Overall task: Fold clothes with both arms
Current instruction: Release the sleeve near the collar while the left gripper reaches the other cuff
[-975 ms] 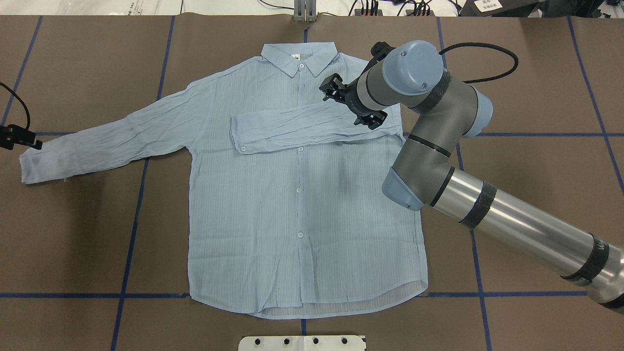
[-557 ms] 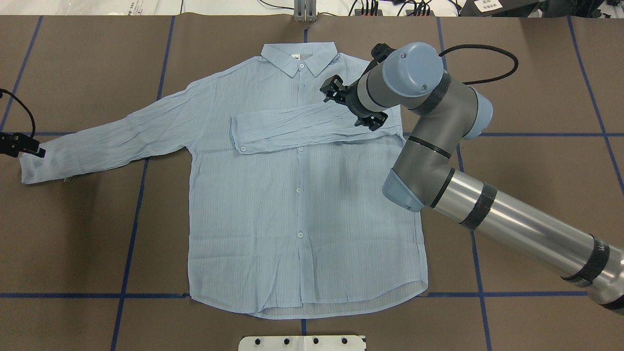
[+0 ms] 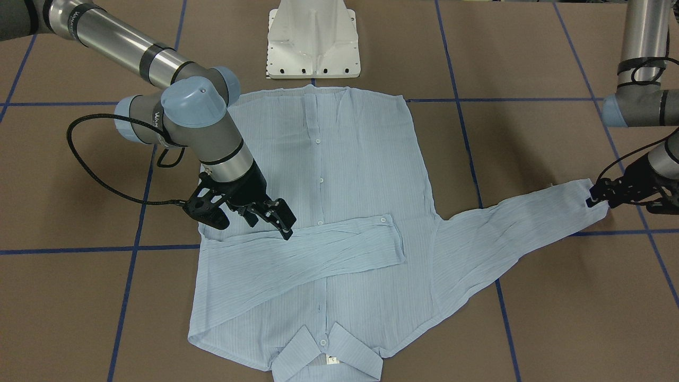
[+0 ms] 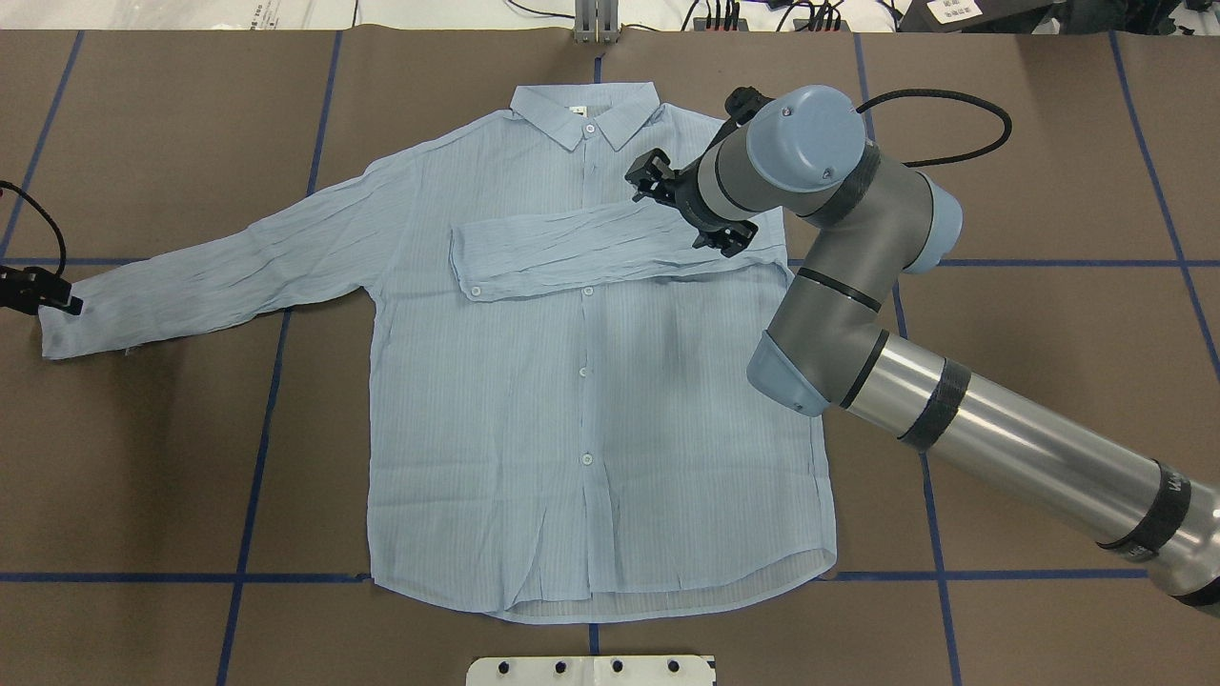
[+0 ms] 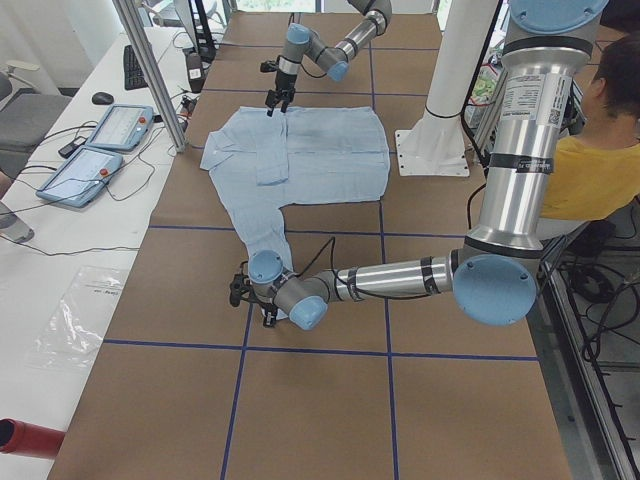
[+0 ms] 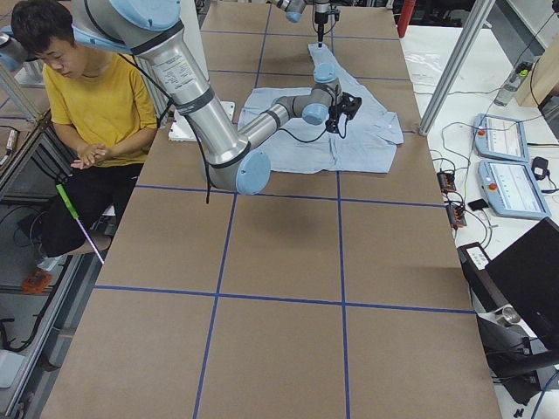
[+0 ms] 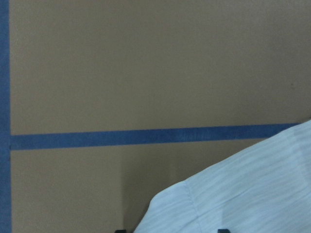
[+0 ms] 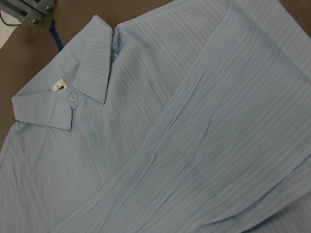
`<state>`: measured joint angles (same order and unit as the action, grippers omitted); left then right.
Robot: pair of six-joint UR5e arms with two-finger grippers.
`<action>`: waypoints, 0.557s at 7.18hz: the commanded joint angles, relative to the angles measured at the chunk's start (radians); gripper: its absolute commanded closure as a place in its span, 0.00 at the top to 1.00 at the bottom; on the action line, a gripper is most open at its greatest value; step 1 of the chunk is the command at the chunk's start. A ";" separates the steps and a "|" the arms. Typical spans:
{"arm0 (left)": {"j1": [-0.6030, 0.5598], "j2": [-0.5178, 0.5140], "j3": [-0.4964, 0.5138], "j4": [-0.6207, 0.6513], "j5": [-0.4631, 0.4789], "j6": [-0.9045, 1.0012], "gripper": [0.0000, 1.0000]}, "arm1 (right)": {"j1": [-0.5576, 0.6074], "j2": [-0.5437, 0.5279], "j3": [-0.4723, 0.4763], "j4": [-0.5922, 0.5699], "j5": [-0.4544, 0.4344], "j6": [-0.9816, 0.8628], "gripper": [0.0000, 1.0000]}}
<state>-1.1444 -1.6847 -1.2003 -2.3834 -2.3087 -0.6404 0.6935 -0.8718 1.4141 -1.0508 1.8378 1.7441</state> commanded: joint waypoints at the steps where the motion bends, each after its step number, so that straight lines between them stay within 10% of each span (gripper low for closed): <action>1: 0.000 0.002 -0.002 0.000 -0.001 -0.005 0.03 | 0.000 0.001 0.002 0.000 0.000 0.000 1.00; 4: 0.000 -0.009 -0.062 0.015 -0.012 -0.005 0.00 | 0.000 -0.003 0.002 0.000 -0.002 0.000 1.00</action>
<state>-1.1444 -1.6869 -1.2232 -2.3791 -2.3164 -0.6441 0.6934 -0.8721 1.4158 -1.0508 1.8373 1.7441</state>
